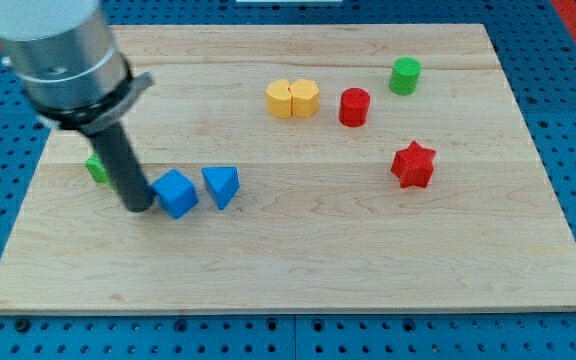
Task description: Push the green star towards top center
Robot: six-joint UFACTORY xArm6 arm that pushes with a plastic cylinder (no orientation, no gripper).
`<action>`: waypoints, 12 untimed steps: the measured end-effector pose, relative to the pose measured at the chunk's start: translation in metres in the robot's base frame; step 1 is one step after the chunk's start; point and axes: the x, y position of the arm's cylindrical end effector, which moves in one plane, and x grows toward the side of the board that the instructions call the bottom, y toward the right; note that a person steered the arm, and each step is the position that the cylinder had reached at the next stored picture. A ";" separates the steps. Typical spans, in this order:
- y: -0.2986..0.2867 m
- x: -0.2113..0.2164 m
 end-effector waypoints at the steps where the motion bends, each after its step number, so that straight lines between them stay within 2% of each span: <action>1: 0.037 -0.005; 2: 0.024 -0.003; 3: -0.016 0.004; 4: -0.039 -0.007; 6: -0.054 -0.033; 7: -0.065 -0.024; 10: -0.089 -0.077; 12: -0.097 -0.132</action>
